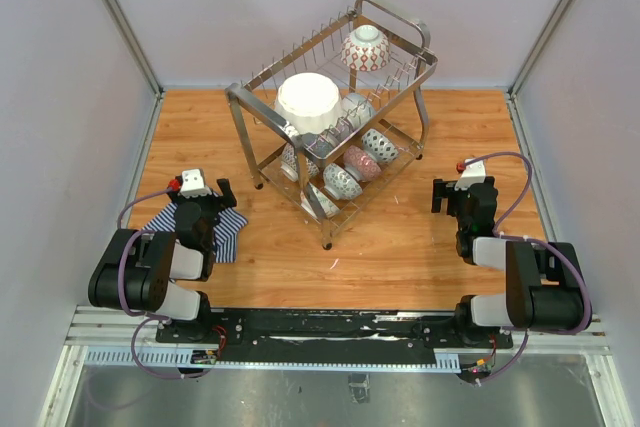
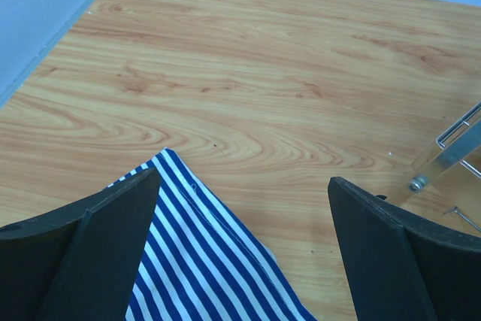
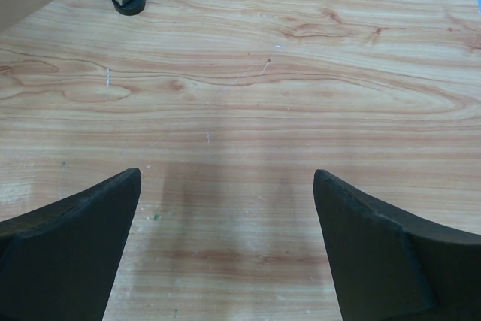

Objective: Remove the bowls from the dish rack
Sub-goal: Adjust the dish rack at the center of the board.

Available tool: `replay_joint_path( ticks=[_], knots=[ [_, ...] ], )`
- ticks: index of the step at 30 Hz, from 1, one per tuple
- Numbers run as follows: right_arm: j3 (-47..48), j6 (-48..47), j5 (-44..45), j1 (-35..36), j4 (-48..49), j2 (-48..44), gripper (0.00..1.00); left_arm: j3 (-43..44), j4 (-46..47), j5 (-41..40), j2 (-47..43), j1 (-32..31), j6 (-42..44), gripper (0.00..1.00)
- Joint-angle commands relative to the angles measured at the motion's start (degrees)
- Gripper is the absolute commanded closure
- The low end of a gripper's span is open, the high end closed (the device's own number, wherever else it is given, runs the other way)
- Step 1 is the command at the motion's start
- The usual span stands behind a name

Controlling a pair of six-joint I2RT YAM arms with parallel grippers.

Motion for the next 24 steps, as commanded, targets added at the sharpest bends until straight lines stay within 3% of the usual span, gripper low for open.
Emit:
replay_joint_path(
  ticks=[1,7,9,15,18,24],
  knots=[
    [1.2,-1.1,-0.4,-0.2,1.8,0.5,0.02,0.8,2.3,-0.9,-0.5,0.2,0.7,0.0],
    [1.1,-0.7,0.3,-0.2,2.2,0.3,0.02,0.8,2.3,-0.9,-0.6,0.2,0.6,0.0],
    [1.4,1.0,6.2,-0.1,1.6,-1.9,0.02,1.0,1.6,0.5,-0.9,0.1,1.5,0.0],
    [10.7,5.2,13.0,-0.1,-23.5,-14.7,0.02,5.5,-14.9,-1.2,-12.4,-1.8,3.1,0.0],
    [12.6,9.2,13.0,-0.1,-29.0,-18.1,0.02,5.2,-16.1,-0.8,-17.0,-1.8,2.5,0.0],
    [14.1,17.9,12.4,-0.1,-38.2,-25.7,0.02,4.7,-20.8,-1.8,-28.8,-1.8,-10.5,0.0]
  ],
)
